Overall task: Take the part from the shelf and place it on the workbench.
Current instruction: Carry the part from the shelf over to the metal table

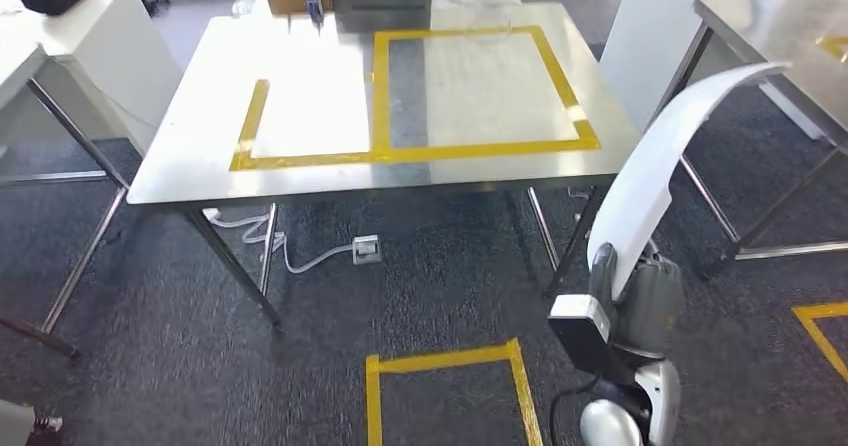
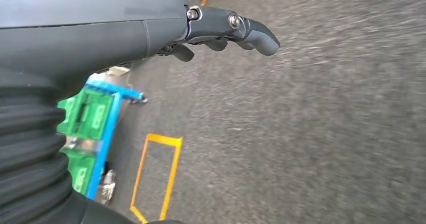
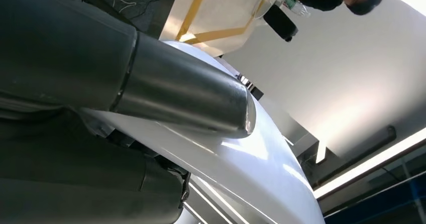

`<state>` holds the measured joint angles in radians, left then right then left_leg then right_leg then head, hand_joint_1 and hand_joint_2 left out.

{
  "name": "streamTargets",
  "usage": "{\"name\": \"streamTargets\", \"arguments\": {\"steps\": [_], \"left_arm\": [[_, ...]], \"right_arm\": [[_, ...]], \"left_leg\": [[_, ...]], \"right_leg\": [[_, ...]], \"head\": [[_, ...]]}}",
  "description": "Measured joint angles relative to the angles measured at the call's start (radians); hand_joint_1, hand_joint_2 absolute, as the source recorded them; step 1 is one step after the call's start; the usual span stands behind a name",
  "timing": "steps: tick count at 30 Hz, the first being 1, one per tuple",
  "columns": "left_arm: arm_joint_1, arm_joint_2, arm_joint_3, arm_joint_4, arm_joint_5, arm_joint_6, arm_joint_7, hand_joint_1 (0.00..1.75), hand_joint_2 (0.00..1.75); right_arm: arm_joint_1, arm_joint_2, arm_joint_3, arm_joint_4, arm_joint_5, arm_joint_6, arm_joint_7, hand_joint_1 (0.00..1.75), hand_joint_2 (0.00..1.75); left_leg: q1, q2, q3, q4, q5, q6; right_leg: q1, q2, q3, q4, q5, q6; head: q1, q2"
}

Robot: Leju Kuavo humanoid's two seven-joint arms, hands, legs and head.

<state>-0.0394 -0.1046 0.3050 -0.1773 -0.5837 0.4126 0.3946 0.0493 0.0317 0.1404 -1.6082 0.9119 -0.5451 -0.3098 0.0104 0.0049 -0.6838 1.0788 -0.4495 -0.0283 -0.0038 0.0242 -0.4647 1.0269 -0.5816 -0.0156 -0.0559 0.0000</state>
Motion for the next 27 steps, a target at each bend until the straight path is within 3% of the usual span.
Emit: {"name": "streamTargets", "arguments": {"steps": [1, 3, 4, 6, 7, 9, 10, 11, 12, 15, 16, 18, 19, 20, 22, 23, 25, 26, 27], "left_arm": [[0.001, 0.0, 0.0, 0.0, -0.001, -0.004, -0.003, 0.0, 1.75], [-0.004, -0.002, -0.001, -0.001, -0.005, -0.014, 0.0, 0.0, 1.75], [-0.006, -0.002, -0.002, -0.001, -0.01, -0.017, 0.004, 0.0, 1.75], [-0.012, -0.003, -0.007, -0.002, -0.02, -0.018, 0.007, 0.0, 1.75], [-0.014, -0.002, -0.011, -0.002, -0.026, -0.018, 0.006, 0.0, 1.75], [-0.018, -0.001, -0.018, -0.002, -0.038, -0.018, 0.006, 0.0, 1.75], [-0.019, -0.001, -0.022, -0.002, -0.046, -0.018, 0.007, 0.0, 1.75], [-0.02, -0.001, -0.026, -0.002, -0.052, -0.018, 0.009, 0.0, 1.75], [-0.022, -0.001, -0.03, -0.002, -0.059, -0.018, 0.011, 0.0, 1.75], [-0.033, -0.002, -0.042, -0.001, -0.073, -0.018, 0.009, 0.0, 1.75], [-0.038, -0.002, -0.045, -0.001, -0.076, -0.018, 0.01, 0.0, 1.75], [-0.052, -0.001, -0.048, -0.004, -0.082, -0.02, 0.015, 0.0, 1.75], [-0.058, 0.0, -0.049, -0.005, -0.084, -0.02, 0.019, 0.0, 1.75], [-0.064, 0.0, -0.05, -0.005, -0.085, -0.021, 0.02, 0.0, 1.75], [-0.069, 0.001, -0.051, -0.005, -0.086, -0.022, 0.009, 0.0, 1.75], [-0.069, 0.001, -0.051, -0.005, -0.087, -0.024, 0.001, 0.0, 1.75], [-0.066, 0.002, -0.053, -0.003, -0.088, -0.028, -0.002, 0.0, 1.75], [-0.065, 0.003, -0.054, -0.003, -0.089, -0.029, 0.003, 0.0, 1.75], [-0.065, 0.003, -0.055, -0.002, -0.09, -0.029, 0.009, 0.0, 1.75]], "right_arm": [[-0.001, 0.0, 0.0, 0.001, 0.0, 0.006, -0.001, 1.75, 0.0], [-0.009, 0.0, 0.0, 0.002, 0.001, 0.02, -0.003, 1.75, 0.0], [-0.019, 0.0, 0.0, 0.005, 0.004, 0.029, -0.005, 1.75, 0.0], [-0.046, 0.0, 0.002, 0.02, 0.015, 0.046, -0.004, 1.75, 0.0], [-0.061, -0.001, 0.004, 0.035, 0.02, 0.054, -0.002, 1.75, 0.0], [-0.096, -0.004, 0.009, 0.075, 0.023, 0.073, 0.001, 1.75, 0.0], [-0.118, -0.006, 0.012, 0.098, 0.021, 0.083, 0.003, 1.75, 0.0], [-0.143, -0.008, 0.015, 0.122, 0.018, 0.094, 0.004, 1.75, 0.0], [-0.17, -0.011, 0.018, 0.147, 0.015, 0.105, 0.007, 1.75, 0.0], [-0.262, -0.022, 0.032, 0.239, 0.023, 0.128, 0.024, 1.75, 0.0], [-0.3, -0.026, 0.039, 0.276, 0.03, 0.133, 0.031, 1.75, 0.0], [-0.39, -0.029, 0.053, 0.346, 0.043, 0.141, 0.04, 1.75, 0.0], [-0.433, -0.03, 0.059, 0.376, 0.046, 0.144, 0.041, 1.75, 0.0], [-0.47, -0.031, 0.065, 0.403, 0.049, 0.146, 0.041, 1.75, 0.0], [-0.516, -0.032, 0.076, 0.445, 0.052, 0.146, 0.042, 1.75, 0.0], [-0.531, -0.032, 0.082, 0.465, 0.058, 0.146, 0.046, 1.75, 0.0], [-0.562, -0.032, 0.097, 0.507, 0.079, 0.148, 0.066, 1.75, 0.0], [-0.584, -0.032, 0.104, 0.533, 0.093, 0.152, 0.079, 1.75, 0.0], [-0.612, -0.032, 0.112, 0.564, 0.108, 0.157, 0.092, 1.75, 0.0]], "left_leg": [[0.0, 0.001, 0.004, -0.012, 0.02, 0.008], [0.001, -0.001, 0.028, -0.012, 0.011, 0.026], [0.003, -0.001, 0.039, -0.015, 0.004, 0.033], [0.005, -0.002, 0.062, -0.018, -0.012, 0.044], [0.005, -0.003, 0.074, -0.02, -0.023, 0.047], [0.004, -0.004, 0.103, -0.023, -0.049, 0.049], [0.004, -0.005, 0.121, -0.024, -0.063, 0.049], [0.003, -0.005, 0.14, -0.024, -0.078, 0.049], [0.002, -0.006, 0.16, -0.025, -0.093, 0.048], [-0.003, -0.01, 0.201, -0.024, -0.141, 0.04], [-0.005, -0.011, 0.214, -0.02, -0.152, 0.034], [-0.009, -0.01, 0.227, 0.001, -0.154, 0.02], [-0.009, -0.01, 0.219, 0.033, -0.138, 0.013], [-0.008, -0.009, 0.192, 0.078, -0.123, 0.007], [-0.007, -0.009, 0.112, 0.185, -0.127, -0.002], [-0.006, -0.009, 0.069, 0.223, -0.158, -0.003], [-0.007, -0.009, 0.004, 0.241, -0.243, -0.002], [-0.007, -0.009, -0.016, 0.218, -0.267, -0.001], [-0.007, -0.009, -0.028, 0.177, -0.255, 0.0]], "right_leg": [[0.003, 0.001, 0.012, 0.003, -0.007, 0.007], [0.004, 0.0, 0.016, 0.031, 0.002, 0.018], [0.005, -0.004, -0.001, 0.073, 0.02, 0.023], [0.003, -0.014, -0.082, 0.19, 0.035, 0.03], [0.003, -0.017, -0.131, 0.245, 0.017, 0.034], [0.003, -0.018, -0.212, 0.3, -0.061, 0.035], [0.003, -0.018, -0.238, 0.293, -0.095, 0.033], [0.004, -0.018, -0.253, 0.265, -0.104, 0.029], [0.005, -0.018, -0.26, 0.217, -0.077, 0.023], [0.017, -0.015, -0.264, 0.067, 0.131, 0.002], [0.018, -0.012, -0.26, 0.046, 0.169, -0.001], [0.016, -0.005, -0.238, 0.039, 0.171, -0.006], [0.013, -0.004, -0.222, 0.035, 0.167, -0.011], [0.011, -0.004, -0.206, 0.033, 0.16, -0.017], [0.009, -0.006, -0.171, 0.026, 0.137, -0.025], [0.009, -0.006, -0.153, 0.023, 0.123, -0.026], [0.007, -0.004, -0.114, 0.021, 0.091, -0.028], [0.006, -0.002, -0.093, 0.021, 0.073, -0.028], [0.005, 0.0, -0.071, 0.02, 0.055, -0.027]], "head": [[0.0, 0.0], [-0.001, 0.0], [0.0, 0.0], [0.001, 0.0], [0.002, 0.0], [0.003, 0.0], [0.003, 0.0], [0.003, 0.0], [0.003, 0.0], [0.003, 0.0], [0.004, 0.0], [0.003, 0.0], [0.002, 0.0], [0.001, 0.0], [-0.001, 0.0], [-0.002, 0.0], [-0.002, 0.0], [-0.002, 0.0], [-0.002, 0.0]]}}
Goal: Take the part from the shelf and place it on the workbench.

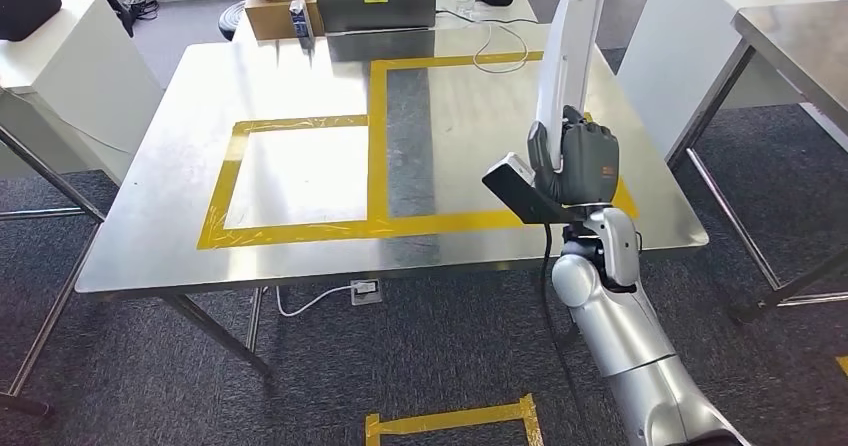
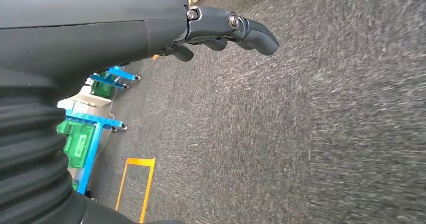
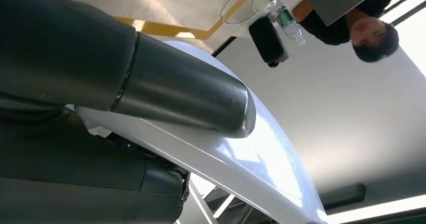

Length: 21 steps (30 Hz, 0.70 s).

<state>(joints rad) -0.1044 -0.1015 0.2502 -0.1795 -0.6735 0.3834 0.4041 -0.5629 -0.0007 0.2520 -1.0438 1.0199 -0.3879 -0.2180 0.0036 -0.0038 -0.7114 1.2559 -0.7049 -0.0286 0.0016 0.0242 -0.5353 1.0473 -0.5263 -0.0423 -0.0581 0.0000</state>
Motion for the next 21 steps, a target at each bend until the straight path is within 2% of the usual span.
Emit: {"name": "streamTargets", "arguments": {"steps": [1, 3, 4, 5, 6, 7, 9, 10, 11, 12, 13, 14, 15, 16, 18, 19, 20, 21], "left_arm": [[0.0, 0.0, 0.0, 0.001, -0.001, 0.0, 0.004, 0.0, 1.75], [0.001, 0.0, -0.001, 0.005, -0.005, 0.0, 0.0, 0.0, 1.75], [0.001, 0.0, -0.001, 0.007, -0.006, -0.002, -0.006, 0.0, 1.75], [-0.001, 0.0, -0.001, 0.008, -0.008, -0.007, -0.012, 0.0, 1.75], [-0.003, 0.0, -0.001, 0.008, -0.009, -0.013, -0.014, 0.0, 1.75], [-0.006, -0.001, -0.002, 0.007, -0.009, -0.018, -0.011, 0.0, 1.75], [-0.013, -0.001, -0.001, 0.007, -0.001, -0.023, -0.002, 0.0, 1.75], [-0.015, -0.001, -0.001, 0.007, 0.007, -0.023, -0.002, 0.0, 1.75], [-0.016, 0.0, 0.0, 0.007, 0.016, -0.023, -0.002, 0.0, 1.75], [-0.015, 0.0, 0.001, 0.007, 0.024, -0.023, -0.002, 0.0, 1.75], [-0.013, 0.001, 0.003, 0.008, 0.031, -0.023, -0.002, 0.0, 1.75], [-0.01, 0.001, 0.006, 0.008, 0.035, -0.023, -0.002, 0.0, 1.75], [-0.007, 0.001, 0.008, 0.008, 0.037, -0.023, 0.001, 0.0, 1.75], [-0.005, 0.0, 0.01, 0.008, 0.037, -0.023, 0.003, 0.0, 1.75], [-0.005, -0.001, 0.012, 0.009, 0.037, -0.023, 0.007, 0.0, 1.75], [-0.006, -0.002, 0.013, 0.009, 0.037, -0.023, 0.005, 0.0, 1.75], [-0.007, -0.002, 0.014, 0.009, 0.037, -0.023, 0.002, 0.0, 1.75], [-0.007, -0.002, 0.015, 0.009, 0.037, -0.024, 0.0, 0.0, 1.75]], "right_arm": [[-0.034, 0.0, 0.008, 0.041, 0.015, 0.008, 0.011, 1.75, 0.0], [-0.112, 0.001, 0.025, 0.141, 0.043, 0.025, 0.029, 1.75, 0.0], [-0.146, 0.002, 0.032, 0.191, 0.052, 0.034, 0.035, 1.75, 0.0], [-0.178, 0.002, 0.037, 0.231, 0.059, 0.041, 0.039, 1.75, 0.0], [-0.212, 0.002, 0.043, 0.271, 0.067, 0.049, 0.046, 1.75, 0.0], [-0.248, 0.003, 0.048, 0.308, 0.075, 0.06, 0.056, 1.75, 0.0], [-0.325, 0.005, 0.064, 0.391, 0.097, 0.091, 0.085, 1.75, 0.0], [-0.354, 0.007, 0.073, 0.43, 0.11, 0.109, 0.102, 1.75, 0.0], [-0.372, 0.009, 0.082, 0.465, 0.125, 0.127, 0.117, 1.75, 0.0], [-0.383, 0.013, 0.093, 0.496, 0.141, 0.146, 0.132, 1.75, 0.0], [-0.391, 0.019, 0.104, 0.523, 0.157, 0.165, 0.146, 1.75, 0.0], [-0.399, 0.027, 0.116, 0.548, 0.173, 0.185, 0.158, 1.75, 0.0], [-0.41, 0.036, 0.128, 0.572, 0.187, 0.205, 0.167, 1.75, 0.0], [-0.421, 0.045, 0.139, 0.591, 0.198, 0.221, 0.174, 1.75, 0.0], [-0.438, 0.059, 0.158, 0.625, 0.213, 0.241, 0.179, 1.75, 0.0], [-0.443, 0.065, 0.165, 0.638, 0.216, 0.246, 0.178, 1.31, 0.0], [-0.448, 0.071, 0.172, 0.649, 0.218, 0.247, 0.178, 0.87, 0.0], [-0.453, 0.076, 0.176, 0.655, 0.219, 0.248, 0.178, 0.44, 0.0]], "left_leg": [[0.0, 0.0, -0.007, -0.057, 0.064, 0.002], [-0.004, 0.001, -0.011, -0.156, 0.242, 0.013], [-0.006, 0.001, -0.008, -0.18, 0.303, 0.021], [-0.008, 0.0, -0.001, -0.188, 0.322, 0.03], [-0.007, 0.0, 0.011, -0.192, 0.315, 0.038], [-0.005, 0.0, 0.021, -0.201, 0.314, 0.044], [-0.001, 0.0, 0.048, -0.226, 0.309, 0.053], [0.0, -0.002, 0.064, -0.236, 0.303, 0.057], [0.001, -0.004, 0.081, -0.245, 0.295, 0.059], [0.001, -0.007, 0.099, -0.25, 0.284, 0.06], [0.001, -0.01, 0.117, -0.253, 0.271, 0.06], [0.0, -0.012, 0.135, -0.254, 0.258, 0.059], [-0.002, -0.013, 0.151, -0.254, 0.244, 0.058], [-0.004, -0.013, 0.166, -0.253, 0.231, 0.057], [-0.008, -0.016, 0.186, -0.249, 0.208, 0.051], [-0.008, -0.019, 0.191, -0.248, 0.199, 0.046], [-0.008, -0.022, 0.194, -0.244, 0.194, 0.04], [-0.008, -0.024, 0.196, -0.243, 0.191, 0.034]], "right_leg": [[-0.001, 0.001, 0.019, -0.001, -0.018, 0.002], [0.001, 0.006, 0.054, -0.002, -0.054, 0.011], [0.002, 0.008, 0.068, -0.006, -0.065, 0.018], [0.004, 0.01, 0.078, -0.005, -0.066, 0.025], [0.004, 0.01, 0.074, 0.002, -0.056, 0.031], [0.003, 0.007, 0.058, 0.031, -0.033, 0.036], [0.001, -0.004, -0.024, 0.141, 0.014, 0.045], [0.0, -0.009, -0.072, 0.197, 0.014, 0.05], [-0.002, -0.012, -0.114, 0.236, -0.011, 0.054], [-0.003, -0.013, -0.146, 0.253, -0.057, 0.056], [-0.003, -0.014, -0.167, 0.248, -0.102, 0.057], [-0.003, -0.014, -0.18, 0.221, -0.125, 0.055], [-0.001, -0.015, -0.185, 0.176, -0.116, 0.051], [0.001, -0.015, -0.181, 0.112, -0.061, 0.044], [0.01, -0.013, -0.168, -0.007, 0.096, 0.029], [0.014, -0.011, -0.162, -0.04, 0.152, 0.022], [0.017, -0.01, -0.158, -0.054, 0.176, 0.017], [0.017, -0.009, -0.152, -0.054, 0.175, 0.012]], "head": [[0.0, 0.0], [-0.001, 0.0], [-0.001, 0.0], [0.0, 0.0], [0.001, 0.0], [0.001, 0.0], [0.002, 0.0], [0.002, 0.0], [0.002, 0.0], [0.002, 0.0], [0.002, 0.0], [0.002, 0.0], [0.002, 0.0], [0.002, 0.0], [0.002, 0.0], [0.002, 0.0], [0.002, 0.0], [0.002, 0.0]]}}
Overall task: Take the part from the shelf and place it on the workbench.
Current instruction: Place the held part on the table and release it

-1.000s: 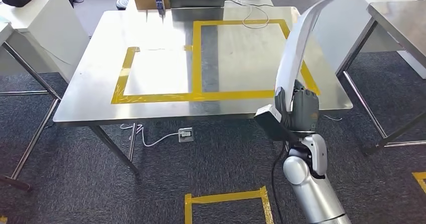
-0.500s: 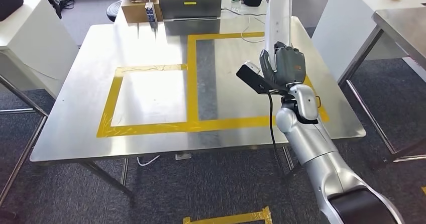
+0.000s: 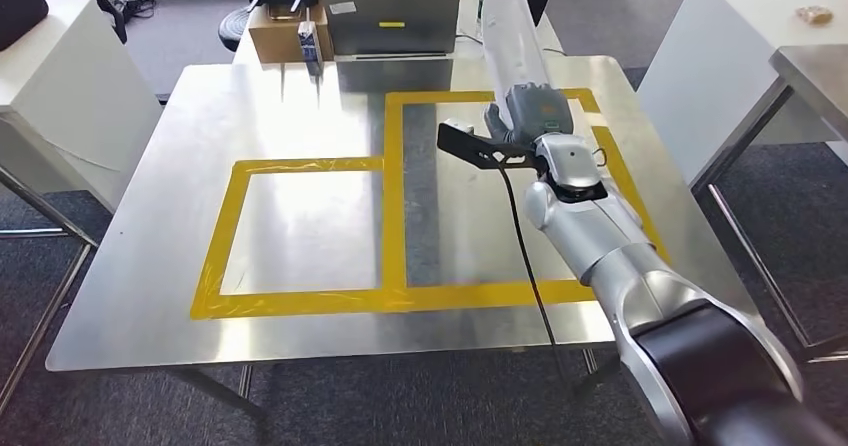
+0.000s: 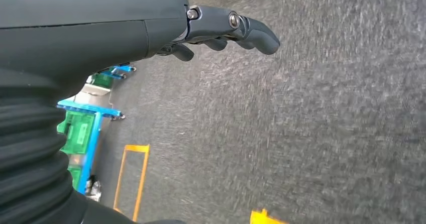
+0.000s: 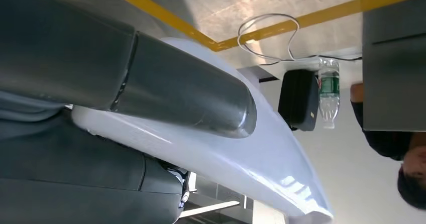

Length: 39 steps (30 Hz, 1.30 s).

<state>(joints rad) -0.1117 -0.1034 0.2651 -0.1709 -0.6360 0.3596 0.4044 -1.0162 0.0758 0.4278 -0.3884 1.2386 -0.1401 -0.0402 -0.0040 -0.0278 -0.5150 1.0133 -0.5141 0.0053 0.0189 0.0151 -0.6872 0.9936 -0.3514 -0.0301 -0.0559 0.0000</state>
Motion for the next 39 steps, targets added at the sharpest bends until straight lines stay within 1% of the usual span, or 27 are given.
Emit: {"name": "streamTargets", "arguments": {"steps": [1, 3, 5, 6, 7, 8, 9, 11, 13, 14, 15, 16, 18, 19, 20, 22, 25, 27, 30, 31, 32, 33, 35, 36, 37, 38, 39], "left_arm": [[0.0, 0.001, 0.0, 0.0, 0.0, 0.0, 0.0, 0.0, 1.75], [0.0, 0.002, 0.001, -0.001, -0.001, -0.001, 0.004, 0.0, 1.75], [-0.002, 0.003, 0.001, 0.0, -0.003, -0.001, 0.0, 0.0, 0.87], [-0.001, 0.003, 0.001, 0.0, -0.005, -0.001, -0.004, 0.0, 0.44], [-0.001, 0.004, 0.001, 0.0, -0.008, -0.001, -0.007, 0.0, 0.0], [0.0, 0.005, 0.001, 0.0, -0.01, -0.001, -0.008, 0.0, 0.0], [0.001, 0.006, 0.001, 0.0, -0.012, -0.001, -0.009, 0.0, 0.0], [0.002, 0.008, 0.001, 0.0, -0.013, -0.001, -0.009, 0.0, 0.0], [0.001, 0.008, 0.001, 0.0, -0.017, -0.001, -0.01, 0.0, 0.0], [0.002, 0.008, 0.001, 0.0, -0.018, -0.001, -0.011, 0.0, 0.0], [0.003, 0.008, 0.001, 0.0, -0.019, -0.002, -0.011, 0.0, 0.0], [0.004, 0.008, 0.001, 0.0, -0.019, -0.004, -0.01, 0.0, 0.0], [0.004, 0.007, 0.001, 0.0, -0.018, -0.006, -0.007, 0.0, 0.0], [0.004, 0.008, 0.002, 0.0, -0.018, -0.006, -0.007, 0.0, 0.0], [0.004, 0.008, 0.002, 0.0, -0.018, -0.006, -0.007, 0.0, 0.0], [0.004, 0.007, 0.002, 0.0, -0.018, -0.006, -0.007, 0.0, 0.0], [0.004, 0.008, 0.002, 0.0, -0.019, -0.006, -0.007, 0.0, 0.0], [0.005, 0.008, 0.002, 0.0, -0.022, -0.006, -0.007, 0.0, 0.0], [0.007, 0.01, 0.002, 0.0, -0.026, -0.006, -0.007, 0.0, 0.0], [0.007, 0.01, 0.003, 0.0, -0.028, -0.006, -0.007, 0.0, 0.0], [0.009, 0.011, 0.004, 0.0, -0.03, -0.006, -0.007, 0.0, 0.0], [0.01, 0.011, 0.005, 0.0, -0.031, -0.006, -0.007, 0.0, 0.0], [0.014, 0.012, 0.01, 0.0, -0.033, -0.006, -0.007, 0.0, 0.0], [0.017, 0.012, 0.013, 0.0, -0.033, -0.006, -0.007, 0.0, 0.0], [0.021, 0.012, 0.016, 0.0, -0.033, -0.006, -0.008, 0.0, 0.0], [0.026, 0.012, 0.019, 0.0, -0.033, -0.006, -0.008, 0.0, 0.0], [0.032, 0.011, 0.022, 0.0, -0.033, -0.006, -0.009, 0.0, 0.0]], "right_arm": [[-0.006, 0.005, 0.003, 0.004, 0.0, 0.0, -0.001, 0.0, 0.0], [-0.023, 0.014, 0.005, 0.012, 0.001, 0.001, -0.007, 0.0, 0.0], [-0.03, 0.021, 0.01, 0.022, 0.002, 0.002, -0.017, 0.0, 0.0], [-0.027, 0.023, 0.014, 0.027, 0.003, 0.003, -0.021, 0.0, 0.0], [-0.023, 0.025, 0.018, 0.031, 0.003, 0.003, -0.023, 0.0, 0.0], [-0.018, 0.026, 0.022, 0.034, 0.004, 0.003, -0.023, 0.0, 0.0], [-0.015, 0.026, 0.024, 0.037, 0.004, 0.002, -0.023, 0.0, 0.0], [-0.013, 0.026, 0.027, 0.042, 0.003, -0.001, -0.022, 0.0, 0.0], [-0.012, 0.025, 0.029, 0.046, -0.001, -0.007, -0.024, 0.0, 0.0], [-0.01, 0.023, 0.029, 0.048, -0.005, -0.01, -0.027, 0.0, 0.0], [-0.009, 0.022, 0.029, 0.049, -0.008, -0.013, -0.031, 0.0, 0.0], [-0.008, 0.02, 0.029, 0.05, -0.01, -0.016, -0.034, 0.0, 0.0], [-0.007, 0.018, 0.029, 0.053, -0.012, -0.019, -0.036, 0.0, 0.0], [-0.008, 0.017, 0.029, 0.054, -0.012, -0.019, -0.036, 0.0, 0.0], [-0.008, 0.017, 0.029, 0.054, -0.012, -0.02, -0.035, 0.0, 0.0], [-0.008, 0.016, 0.029, 0.055, -0.016, -0.023, -0.037, 0.0, 0.0], [-0.009, 0.016, 0.029, 0.055, -0.044, -0.045, -0.06, 0.0, 0.0], [-0.013, 0.016, 0.029, 0.054, -0.09, -0.074, -0.096, 0.0, 0.0], [-0.02, 0.015, 0.018, 0.03, -0.194, -0.121, -0.176, 0.0, 0.0], [-0.022, 0.014, 0.009, 0.012, -0.233, -0.132, -0.206, 0.0, 0.0], [-0.023, 0.012, -0.001, -0.011, -0.273, -0.14, -0.231, 0.0, 0.0], [-0.024, 0.011, -0.011, -0.032, -0.305, -0.145, -0.248, 0.0, 0.0], [-0.018, 0.007, -0.025, -0.086, -0.372, -0.147, -0.271, 0.0, 0.0], [-0.006, 0.003, -0.029, -0.116, -0.404, -0.147, -0.279, 0.0, 0.0], [0.017, -0.006, -0.036, -0.166, -0.453, -0.148, -0.288, 0.0, 0.0], [0.05, -0.021, -0.044, -0.236, -0.514, -0.15, -0.299, 0.0, 0.0], [0.087, -0.039, -0.053, -0.316, -0.582, -0.152, -0.312, 0.0, 0.0]], "left_leg": [[0.001, 0.002, 0.0, 0.007, -0.003, -0.005], [0.001, 0.009, -0.024, 0.062, -0.021, -0.015], [0.007, 0.015, -0.089, 0.179, -0.068, -0.027], [0.011, 0.016, -0.125, 0.236, -0.091, -0.033], [0.014, 0.016, -0.153, 0.272, -0.103, -0.039], [0.017, 0.017, -0.164, 0.273, -0.095, -0.043], [0.02, 0.018, -0.159, 0.24, -0.066, -0.047], [0.026, 0.018, -0.118, 0.115, 0.01, -0.055], [0.026, 0.02, -0.093, 0.04, 0.03, -0.047], [0.025, 0.021, -0.09, 0.034, 0.025, -0.039], [0.026, 0.023, -0.089, 0.034, 0.028, -0.032], [0.026, 0.023, -0.087, 0.035, 0.039, -0.029], [0.027, 0.021, -0.087, 0.034, 0.044, -0.028], [0.026, 0.021, -0.087, 0.034, 0.044, -0.025], [0.025, 0.02, -0.087, 0.034, 0.043, -0.021], [0.023, 0.02, -0.088, 0.035, 0.043, -0.014], [0.017, 0.02, -0.09, 0.037, 0.042, -0.004], [0.013, 0.02, -0.091, 0.038, 0.042, 0.002], [0.01, 0.022, -0.09, 0.036, 0.048, 0.013], [0.012, 0.024, -0.089, 0.032, 0.053, 0.017], [0.015, 0.026, -0.089, 0.028, 0.059, 0.021], [0.017, 0.028, -0.09, 0.024, 0.064, 0.025], [0.017, 0.032, -0.096, 0.024, 0.069, 0.027], [0.017, 0.033, -0.099, 0.024, 0.07, 0.027], [0.017, 0.034, -0.102, 0.025, 0.072, 0.025], [0.017, 0.033, -0.105, 0.025, 0.074, 0.023], [0.018, 0.032, -0.108, 0.027, 0.076, 0.021]], "right_leg": [[-0.001, 0.0, 0.007, -0.004, 0.0, -0.005], [-0.007, 0.0, 0.022, -0.01, -0.005, -0.017], [-0.009, 0.0, 0.032, -0.011, -0.014, -0.025], [-0.01, 0.0, 0.034, -0.01, -0.019, -0.026], [-0.011, 0.001, 0.037, -0.007, -0.023, -0.024], [-0.013, 0.002, 0.039, -0.003, -0.029, -0.021], [-0.016, 0.003, 0.041, 0.003, -0.034, -0.017], [-0.023, 0.003, 0.043, 0.021, -0.047, -0.006], [-0.023, 0.004, 0.038, 0.035, -0.056, 0.007], [-0.021, 0.005, 0.035, 0.039, -0.059, 0.013], [-0.019, 0.005, 0.033, 0.04, -0.06, 0.012], [-0.018, 0.005, 0.033, 0.041, -0.06, 0.005], [-0.016, 0.005, 0.035, 0.038, -0.056, -0.013], [-0.016, 0.005, 0.037, 0.035, -0.054, -0.017], [-0.016, 0.004, 0.039, 0.032, -0.053, -0.016], [-0.017, 0.004, 0.043, 0.024, -0.05, -0.006], [-0.023, 0.003, 0.046, 0.016, -0.046, 0.024], [-0.028, 0.003, 0.046, 0.015, -0.045, 0.041], [-0.033, 0.004, 0.046, 0.015, -0.043, 0.058], [-0.034, 0.003, 0.043, 0.023, -0.051, 0.061], [-0.034, 0.001, 0.035, 0.047, -0.072, 0.063], [-0.034, -0.001, 0.019, 0.09, -0.105, 0.063], [-0.034, -0.004, -0.024, 0.217, -0.183, 0.064], [-0.035, -0.004, -0.039, 0.27, -0.208, 0.065], [-0.035, -0.004, -0.04, 0.294, -0.215, 0.065], [-0.036, -0.005, -0.022, 0.281, -0.204, 0.064], [-0.036, -0.007, 0.014, 0.231, -0.182, 0.063]], "head": [[0.0, 0.0], [-0.001, 0.0], [-0.003, 0.0], [-0.003, 0.0], [-0.002, 0.0], [-0.003, 0.0], [-0.002, 0.0], [-0.003, 0.0], [-0.003, 0.0], [-0.003, 0.0], [-0.003, 0.0], [-0.003, 0.0], [-0.003, 0.0], [-0.003, 0.0], [-0.003, 0.0], [-0.003, 0.0], [-0.003, 0.0], [-0.003, 0.0], [-0.003, 0.0], [-0.003, 0.0], [-0.002, 0.0], [-0.002, 0.0], [-0.002, 0.0], [-0.002, 0.0], [-0.002, 0.0], [-0.002, 0.0], [-0.002, 0.0]]}}
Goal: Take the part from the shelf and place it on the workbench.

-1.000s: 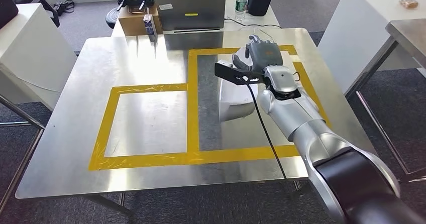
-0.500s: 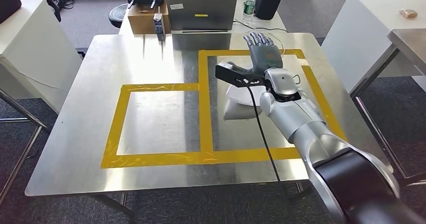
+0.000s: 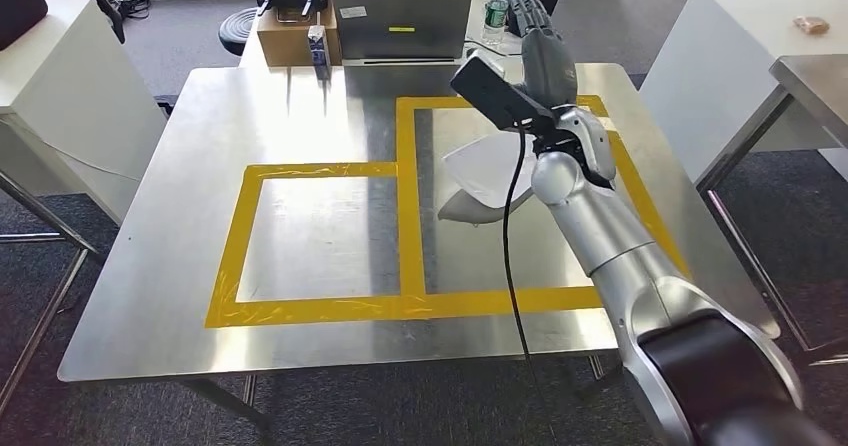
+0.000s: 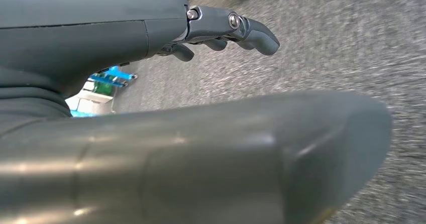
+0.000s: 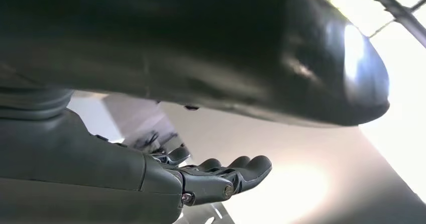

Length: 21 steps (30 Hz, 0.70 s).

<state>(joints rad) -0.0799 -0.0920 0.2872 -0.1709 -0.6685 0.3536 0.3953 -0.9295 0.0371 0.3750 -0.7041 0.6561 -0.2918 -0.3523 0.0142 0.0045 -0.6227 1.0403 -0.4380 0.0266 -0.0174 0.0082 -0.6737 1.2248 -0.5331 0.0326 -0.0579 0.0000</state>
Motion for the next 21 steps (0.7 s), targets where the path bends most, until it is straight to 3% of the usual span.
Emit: {"name": "streamTargets", "arguments": {"steps": [2, 3, 5, 7, 9, 11, 13, 15, 17, 19, 21], "left_arm": [[0.012, -0.003, 0.006, 0.0, 0.001, 0.0, 0.0, 0.0, 0.0], [0.018, -0.005, 0.008, 0.0, 0.002, 0.0, 0.0, 0.0, 0.0], [0.026, -0.009, 0.012, 0.001, 0.002, 0.0, 0.002, 0.0, 0.0], [0.03, -0.012, 0.017, 0.002, 0.002, 0.0, 0.002, 0.0, 0.0], [0.031, -0.014, 0.021, 0.002, 0.004, 0.0, -0.001, 0.0, 0.0], [0.031, -0.017, 0.023, 0.003, 0.001, 0.0, -0.004, 0.0, 0.0], [0.035, -0.02, 0.023, 0.003, -0.006, 0.0, -0.004, 0.0, 0.0], [0.038, -0.022, 0.023, 0.003, -0.013, 0.0, 0.001, 0.0, 0.0], [0.036, -0.023, 0.023, 0.002, -0.019, 0.0, 0.006, 0.0, 0.0], [0.032, -0.025, 0.023, 0.001, -0.022, 0.0, 0.008, 0.0, 0.0], [0.029, -0.029, 0.023, 0.001, -0.025, 0.0, 0.007, 0.0, 0.0]], "right_arm": [[0.069, -0.047, -0.019, -0.176, -0.146, -0.006, -0.031, 0.0, 0.0], [0.097, -0.071, -0.028, -0.249, -0.198, -0.008, -0.043, 0.0, 0.0], [0.148, -0.116, -0.045, -0.372, -0.256, -0.011, -0.061, 0.0, 0.0], [0.193, -0.145, -0.055, -0.457, -0.277, -0.015, -0.073, 0.0, 0.0], [0.235, -0.167, -0.062, -0.525, -0.322, -0.024, -0.1, 0.0, 0.0], [0.309, -0.201, -0.086, -0.614, -0.399, -0.039, -0.145, 0.0, 0.0], [0.395, -0.234, -0.122, -0.704, -0.445, -0.05, -0.176, 0.0, 0.0], [0.468, -0.256, -0.16, -0.782, -0.447, -0.055, -0.188, 0.0, 0.0], [0.531, -0.276, -0.195, -0.855, -0.44, -0.054, -0.194, 0.0, 0.0], [0.578, -0.291, -0.221, -0.91, -0.43, -0.052, -0.195, 0.0, 0.0], [0.635, -0.303, -0.249, -0.961, -0.413, -0.053, -0.202, 0.0, 0.0]], "left_leg": [[0.001, -0.003, -0.006, 0.003, 0.005, -0.008], [0.001, -0.005, -0.008, 0.003, 0.008, -0.014], [0.001, -0.006, -0.011, 0.001, 0.016, -0.03], [0.001, -0.005, -0.016, 0.001, 0.02, -0.044], [0.001, -0.005, -0.035, 0.04, -0.025, -0.053], [0.002, -0.005, -0.071, 0.157, -0.12, -0.06], [0.002, -0.005, -0.089, 0.268, -0.175, -0.064], [0.002, -0.005, -0.046, 0.256, -0.15, -0.063], [0.001, -0.006, 0.056, 0.126, -0.118, -0.056], [-0.003, -0.009, 0.129, 0.017, -0.122, -0.046], [-0.007, -0.011, 0.136, -0.007, -0.124, -0.031]], "right_leg": [[0.002, -0.005, 0.082, -0.131, 0.035, -0.006], [0.006, -0.006, 0.105, -0.172, 0.045, -0.011], [0.014, -0.005, 0.109, -0.19, 0.051, -0.024], [0.012, -0.004, 0.101, -0.199, 0.061, -0.039], [0.007, -0.004, 0.09, -0.208, 0.079, -0.053], [0.008, -0.009, 0.074, -0.211, 0.094, -0.061], [0.011, -0.016, 0.052, -0.21, 0.11, -0.063], [0.012, -0.017, 0.027, -0.208, 0.128, -0.061], [0.013, -0.015, 0.003, -0.205, 0.146, -0.054], [0.014, -0.014, -0.009, -0.201, 0.162, -0.042], [0.016, -0.014, -0.008, -0.206, 0.177, -0.028]], "head": [[0.0, 0.0], [0.0, 0.0], [0.0, 0.0], [0.0, 0.0], [-0.001, 0.0], [-0.002, 0.0], [-0.002, 0.0], [-0.002, 0.0], [-0.002, 0.0], [-0.001, 0.0], [-0.001, 0.0]]}}
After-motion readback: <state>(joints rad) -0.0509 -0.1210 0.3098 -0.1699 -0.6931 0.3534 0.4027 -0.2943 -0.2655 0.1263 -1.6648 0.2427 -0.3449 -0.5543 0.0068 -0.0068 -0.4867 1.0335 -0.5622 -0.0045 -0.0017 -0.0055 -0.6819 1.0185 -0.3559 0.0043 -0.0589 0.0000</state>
